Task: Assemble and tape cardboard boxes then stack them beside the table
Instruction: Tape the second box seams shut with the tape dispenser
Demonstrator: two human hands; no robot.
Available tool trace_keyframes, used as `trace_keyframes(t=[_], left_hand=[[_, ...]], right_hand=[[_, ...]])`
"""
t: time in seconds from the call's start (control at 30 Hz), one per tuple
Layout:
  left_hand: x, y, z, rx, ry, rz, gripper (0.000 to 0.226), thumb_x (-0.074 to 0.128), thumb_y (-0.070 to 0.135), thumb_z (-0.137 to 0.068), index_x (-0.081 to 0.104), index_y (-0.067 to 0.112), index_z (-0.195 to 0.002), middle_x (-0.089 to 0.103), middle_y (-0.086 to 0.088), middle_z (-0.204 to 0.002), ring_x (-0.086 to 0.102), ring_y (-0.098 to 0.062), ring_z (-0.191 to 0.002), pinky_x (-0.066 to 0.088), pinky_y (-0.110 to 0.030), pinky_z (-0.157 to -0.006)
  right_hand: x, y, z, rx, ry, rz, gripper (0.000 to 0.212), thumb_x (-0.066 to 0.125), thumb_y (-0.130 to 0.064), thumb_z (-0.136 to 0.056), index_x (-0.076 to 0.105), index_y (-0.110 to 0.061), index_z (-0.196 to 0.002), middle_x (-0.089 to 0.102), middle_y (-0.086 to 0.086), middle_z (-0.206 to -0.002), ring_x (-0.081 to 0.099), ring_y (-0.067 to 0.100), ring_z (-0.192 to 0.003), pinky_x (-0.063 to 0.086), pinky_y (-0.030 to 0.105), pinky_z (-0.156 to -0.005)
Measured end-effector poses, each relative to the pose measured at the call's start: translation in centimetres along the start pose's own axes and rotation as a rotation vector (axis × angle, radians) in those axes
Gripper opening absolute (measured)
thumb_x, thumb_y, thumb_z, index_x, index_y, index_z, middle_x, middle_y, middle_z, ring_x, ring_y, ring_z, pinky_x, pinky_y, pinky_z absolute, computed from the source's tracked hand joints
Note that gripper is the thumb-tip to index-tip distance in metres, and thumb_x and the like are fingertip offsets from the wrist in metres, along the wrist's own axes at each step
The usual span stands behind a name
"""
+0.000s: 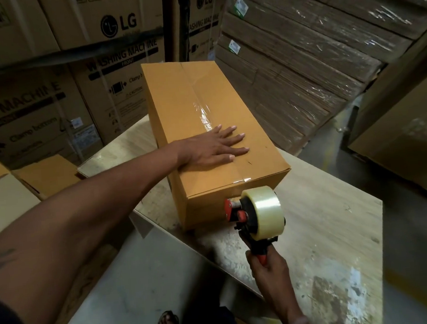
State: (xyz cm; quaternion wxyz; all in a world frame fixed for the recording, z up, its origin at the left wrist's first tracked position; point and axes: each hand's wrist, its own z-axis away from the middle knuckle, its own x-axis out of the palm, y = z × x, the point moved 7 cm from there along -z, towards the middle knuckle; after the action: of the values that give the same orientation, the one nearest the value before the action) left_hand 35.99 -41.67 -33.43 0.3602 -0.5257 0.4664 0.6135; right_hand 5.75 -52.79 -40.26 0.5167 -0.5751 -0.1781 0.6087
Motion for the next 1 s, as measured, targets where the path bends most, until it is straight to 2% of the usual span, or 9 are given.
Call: trace_keyframes(t=[0.13, 0.2, 0.3, 0.47, 0.57, 0.63, 0.77, 0.93, 1.0], left_hand=[[0.5, 3.2, -1.4, 0.083, 0.003, 0.022, 0.053, 0.02, 0.05, -0.113, 0.015, 0.039, -0.165, -0.002, -0.002, -0.174, -0.016, -0.023, -0.159, -0.015, -0.05, -0.127], [0.9, 4.2, -2.5, 0.093, 0.013, 0.021, 0.054, 0.018, 0.052, -0.112, 0.014, 0.04, -0.165, -0.002, -0.002, -0.174, -0.016, -0.023, -0.159, -0.014, -0.051, -0.127], [1.1, 5.2, -4.1, 0.09, 0.01, 0.01, 0.054, 0.018, 0.051, -0.112, 0.013, 0.04, -0.165, -0.002, -0.003, -0.174, -0.016, -0.024, -0.159, -0.013, -0.054, -0.127], [1.2, 5.6, -4.4, 0.086, 0.045, 0.01, 0.053, 0.016, 0.049, -0.112, 0.013, 0.04, -0.165, -0.001, -0.002, -0.174, -0.017, -0.023, -0.159, -0.015, -0.053, -0.127], [1.5, 5.8, -4.3, 0.1, 0.057, 0.008, 0.053, 0.015, 0.048, -0.112, 0.013, 0.04, -0.165, 0.001, -0.001, -0.174, -0.016, -0.024, -0.159, -0.016, -0.054, -0.126], [1.5, 6.0, -4.4, 0.108, 0.059, -0.001, 0.054, 0.014, 0.048, -0.112, 0.012, 0.04, -0.165, 0.002, 0.001, -0.174, -0.016, -0.024, -0.159, -0.018, -0.055, -0.125], [1.5, 5.9, -4.6, 0.117, 0.061, 0.0, 0.054, 0.014, 0.047, -0.112, 0.013, 0.038, -0.165, 0.003, 0.002, -0.174, -0.017, -0.023, -0.159, -0.02, -0.057, -0.123], [1.5, 5.3, -4.7, 0.107, 0.045, 0.021, 0.054, 0.014, 0.046, -0.112, 0.013, 0.037, -0.165, 0.002, 0.002, -0.174, -0.017, -0.023, -0.159, -0.017, -0.057, -0.124], [1.4, 5.3, -4.6, 0.106, 0.046, 0.027, 0.054, 0.013, 0.046, -0.112, 0.014, 0.037, -0.165, 0.002, 0.002, -0.174, -0.017, -0.023, -0.159, -0.017, -0.057, -0.125]], right_hand=[[0.9, 0.8, -1.4, 0.074, -0.003, -0.033, 0.006, 0.07, -0.019, -0.097, 0.065, -0.016, -0.096, 0.067, 0.012, -0.077, 0.061, 0.029, -0.069, 0.048, 0.038, -0.065], [1.0, 1.0, -1.9, 0.098, 0.005, -0.046, 0.016, 0.071, -0.025, -0.097, 0.065, -0.011, -0.092, 0.068, 0.011, -0.076, 0.062, 0.028, -0.07, 0.049, 0.041, -0.067], [0.5, 0.5, -2.8, 0.118, -0.014, -0.07, 0.027, 0.071, -0.031, -0.097, 0.068, -0.008, -0.084, 0.072, 0.001, -0.069, 0.065, 0.006, -0.06, 0.048, 0.03, -0.064], [0.9, 0.2, -3.5, 0.153, -0.062, -0.115, 0.033, 0.07, -0.032, -0.098, 0.074, -0.006, -0.08, 0.077, 0.003, -0.07, 0.071, 0.015, -0.063, 0.05, 0.029, -0.067], [1.2, 0.1, -3.7, 0.079, 0.003, -0.057, 0.05, 0.068, -0.039, -0.099, 0.067, -0.001, -0.066, 0.067, 0.006, -0.054, 0.066, 0.016, -0.055, 0.047, 0.013, -0.058], [1.2, 0.0, -3.9, 0.007, 0.059, -0.029, 0.05, 0.07, -0.042, -0.097, 0.06, -0.007, -0.064, 0.056, 0.002, -0.048, 0.055, 0.015, -0.047, 0.041, 0.015, -0.052], [0.9, -0.1, -4.6, -0.067, 0.131, 0.052, 0.04, 0.074, -0.027, -0.097, 0.056, -0.015, -0.062, 0.049, -0.006, -0.047, 0.049, 0.007, -0.049, 0.036, 0.013, -0.05], [0.9, -1.1, -5.2, -0.184, 0.197, 0.292, 0.044, 0.072, -0.006, -0.089, 0.047, -0.022, -0.057, 0.041, -0.008, -0.045, 0.046, 0.012, -0.042, 0.032, 0.017, -0.042], [0.6, -1.7, -5.1, -0.214, 0.202, 0.418, 0.04, 0.073, -0.003, -0.083, 0.05, -0.024, -0.058, 0.047, -0.007, -0.047, 0.041, 0.011, -0.039, 0.026, 0.018, -0.038]])
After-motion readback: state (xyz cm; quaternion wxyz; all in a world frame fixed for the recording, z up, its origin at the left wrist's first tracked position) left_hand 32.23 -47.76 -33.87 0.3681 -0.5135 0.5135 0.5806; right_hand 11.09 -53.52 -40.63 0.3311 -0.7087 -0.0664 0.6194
